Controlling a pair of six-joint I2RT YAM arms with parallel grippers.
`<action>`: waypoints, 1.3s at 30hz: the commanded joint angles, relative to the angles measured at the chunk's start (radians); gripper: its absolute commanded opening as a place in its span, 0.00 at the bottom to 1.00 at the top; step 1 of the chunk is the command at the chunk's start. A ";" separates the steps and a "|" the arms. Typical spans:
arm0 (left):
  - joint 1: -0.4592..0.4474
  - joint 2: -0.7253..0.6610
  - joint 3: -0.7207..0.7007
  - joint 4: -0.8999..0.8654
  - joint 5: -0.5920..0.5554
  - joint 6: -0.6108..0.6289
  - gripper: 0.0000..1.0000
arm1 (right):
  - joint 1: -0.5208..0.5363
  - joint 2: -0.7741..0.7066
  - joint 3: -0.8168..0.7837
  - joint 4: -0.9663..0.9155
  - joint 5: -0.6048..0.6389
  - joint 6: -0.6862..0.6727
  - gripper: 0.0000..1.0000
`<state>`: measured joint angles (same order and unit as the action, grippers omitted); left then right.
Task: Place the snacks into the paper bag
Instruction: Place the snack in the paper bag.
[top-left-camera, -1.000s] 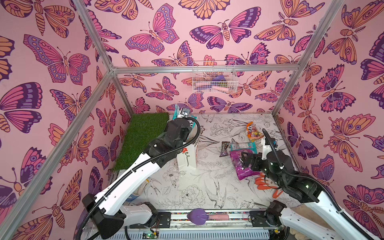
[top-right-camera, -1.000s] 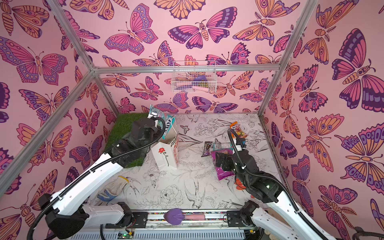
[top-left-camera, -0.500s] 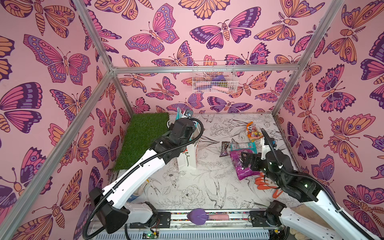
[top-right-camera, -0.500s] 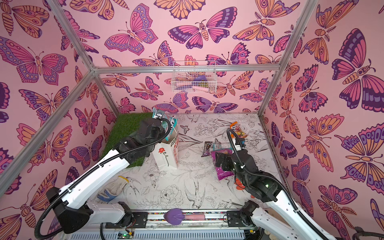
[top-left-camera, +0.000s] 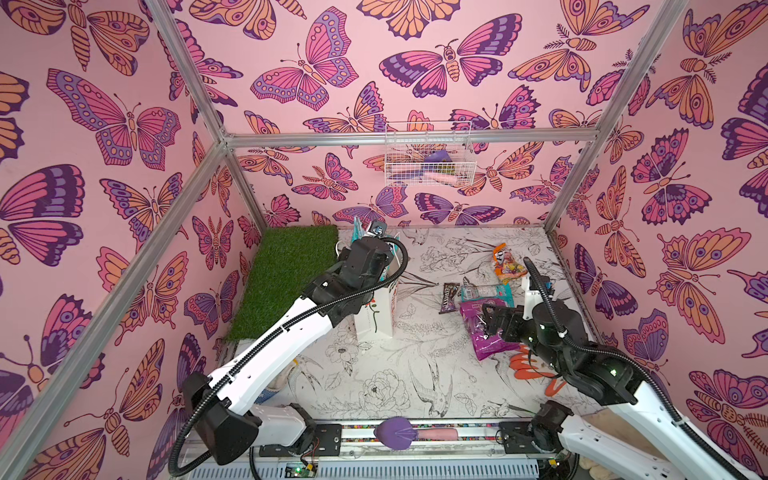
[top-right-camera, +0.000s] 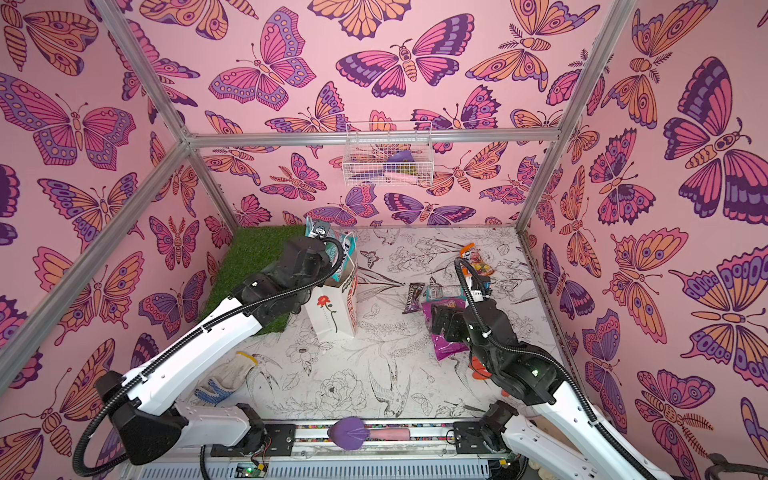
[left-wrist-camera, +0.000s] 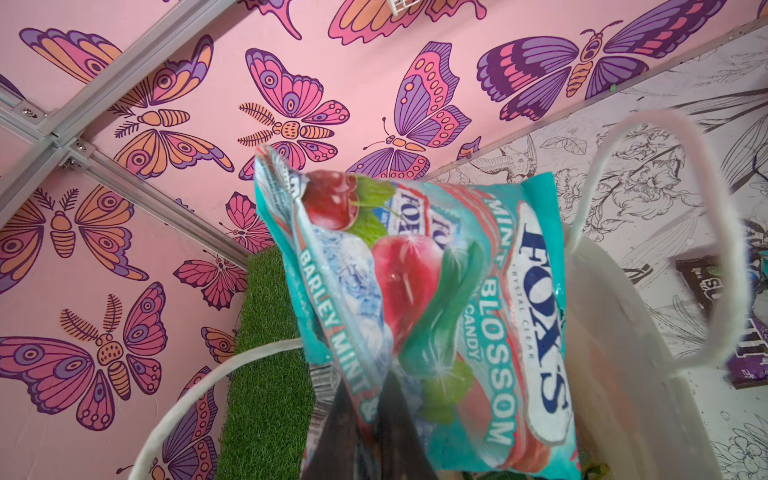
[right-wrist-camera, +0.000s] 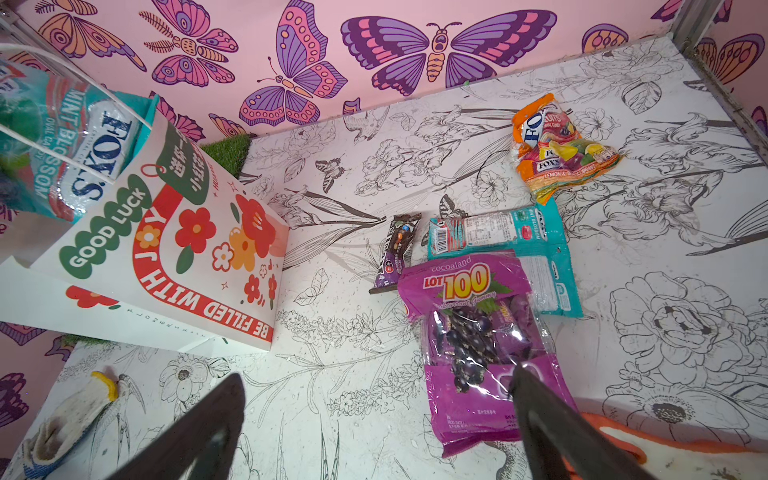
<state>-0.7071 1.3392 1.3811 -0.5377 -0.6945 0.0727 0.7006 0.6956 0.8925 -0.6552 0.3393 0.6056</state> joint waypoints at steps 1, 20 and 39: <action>0.006 0.002 -0.018 -0.018 -0.003 -0.019 0.00 | -0.007 -0.013 0.001 -0.014 0.008 0.012 1.00; 0.007 -0.053 -0.094 -0.058 -0.011 -0.066 0.00 | -0.008 -0.030 -0.019 -0.018 0.009 0.022 1.00; 0.005 -0.136 -0.051 -0.102 -0.024 -0.041 0.00 | -0.008 -0.024 -0.025 -0.011 0.005 0.030 1.00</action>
<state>-0.7071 1.2362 1.2980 -0.6327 -0.6956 0.0204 0.7006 0.6739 0.8761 -0.6552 0.3393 0.6250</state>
